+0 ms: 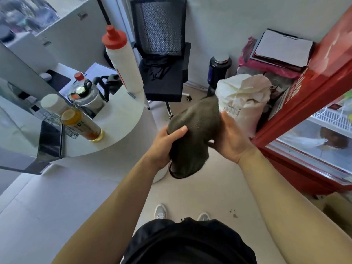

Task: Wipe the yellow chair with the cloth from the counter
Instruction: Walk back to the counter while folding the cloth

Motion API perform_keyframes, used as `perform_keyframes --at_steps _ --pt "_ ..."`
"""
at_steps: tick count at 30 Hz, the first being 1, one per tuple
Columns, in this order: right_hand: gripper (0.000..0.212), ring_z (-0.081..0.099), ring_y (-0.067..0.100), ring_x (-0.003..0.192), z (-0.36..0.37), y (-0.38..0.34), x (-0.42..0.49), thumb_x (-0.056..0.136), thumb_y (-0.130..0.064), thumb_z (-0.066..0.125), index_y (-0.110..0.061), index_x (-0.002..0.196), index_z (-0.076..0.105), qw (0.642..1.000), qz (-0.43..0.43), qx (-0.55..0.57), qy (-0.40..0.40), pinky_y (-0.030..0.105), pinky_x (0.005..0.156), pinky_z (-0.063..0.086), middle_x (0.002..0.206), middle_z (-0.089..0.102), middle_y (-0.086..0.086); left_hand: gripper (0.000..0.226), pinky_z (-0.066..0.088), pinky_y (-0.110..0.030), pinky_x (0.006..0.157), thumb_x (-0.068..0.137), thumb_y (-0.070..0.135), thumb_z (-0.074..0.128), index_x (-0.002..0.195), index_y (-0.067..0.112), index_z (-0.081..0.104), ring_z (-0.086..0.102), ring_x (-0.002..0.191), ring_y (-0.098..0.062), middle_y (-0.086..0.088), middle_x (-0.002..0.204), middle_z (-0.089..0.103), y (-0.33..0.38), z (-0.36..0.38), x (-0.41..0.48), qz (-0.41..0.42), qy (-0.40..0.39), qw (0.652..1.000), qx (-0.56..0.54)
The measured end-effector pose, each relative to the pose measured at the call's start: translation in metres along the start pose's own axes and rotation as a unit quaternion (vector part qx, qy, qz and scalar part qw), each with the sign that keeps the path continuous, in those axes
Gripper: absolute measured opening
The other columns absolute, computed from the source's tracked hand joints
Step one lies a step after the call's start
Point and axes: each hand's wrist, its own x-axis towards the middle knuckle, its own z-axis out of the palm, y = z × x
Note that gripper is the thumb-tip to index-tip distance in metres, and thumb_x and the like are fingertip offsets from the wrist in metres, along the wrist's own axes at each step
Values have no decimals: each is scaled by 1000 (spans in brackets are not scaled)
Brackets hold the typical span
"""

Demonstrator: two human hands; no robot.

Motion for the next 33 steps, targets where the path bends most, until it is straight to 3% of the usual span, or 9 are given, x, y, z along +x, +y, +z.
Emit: perform_keyframes --at_steps 3,8,14,16,21,25,27,31,33 --pt "80 63 28 115 -12 22 -3 69 -50 84 -31 140 53 998 53 -17 -19 47 94 51 135 62 9 32 57 -43 93 91 15 67 122 11 62 68 111 -32 -12 114 72 1 -3 3 -18 0 1000 -14" --pt "73 64 28 119 -17 28 1 79 -6 79 -34 141 51 989 52 -135 40 43 95 52 125 69 5 50 57 -44 92 87 2 69 134 14 57 67 113 -30 -13 128 65 -2 -24 7 -59 3 998 8" --pt "96 68 22 105 -9 36 10 81 0 78 -29 156 27 946 88 -297 99 43 100 53 114 69 13 60 53 -45 99 89 17 73 142 11 47 62 118 -31 -16 140 58 -16 -42 14 -159 155 929 295" --pt "95 65 24 109 2 41 14 76 -4 82 -27 154 34 908 99 -402 67 36 96 54 125 64 13 73 46 -42 106 92 22 70 154 22 31 52 128 -29 -11 149 47 -16 -42 10 -144 174 895 384" --pt "52 63 21 104 30 40 28 72 -17 80 -22 122 67 755 83 -649 42 30 82 50 119 68 2 78 49 -30 93 74 26 85 143 24 48 57 115 -21 0 131 59 -13 -52 -7 -120 97 862 483" --pt "18 57 19 86 57 29 39 75 -31 74 -26 90 66 706 35 -708 -7 34 69 50 100 54 -3 38 45 -32 72 72 25 78 108 26 65 59 98 -23 1 101 55 -6 -65 -26 -41 152 749 644" --pt "19 58 20 90 61 24 46 78 -32 74 -21 91 65 756 17 -652 -56 34 71 49 103 53 -3 32 49 -35 76 71 31 77 100 27 64 52 98 -19 3 106 49 2 -77 -32 -1 187 757 626" --pt "29 67 27 105 63 21 60 85 -30 70 -13 109 69 921 18 -376 -95 38 90 53 104 73 10 29 52 -31 72 72 36 77 91 17 65 63 82 -12 5 83 65 17 -100 -47 40 170 939 297" --pt "27 67 30 109 71 24 64 93 -25 65 -11 116 66 958 28 -273 -80 36 88 56 108 73 10 19 52 -27 74 84 31 75 97 21 68 68 89 -12 6 87 71 16 -97 -49 67 195 966 156"
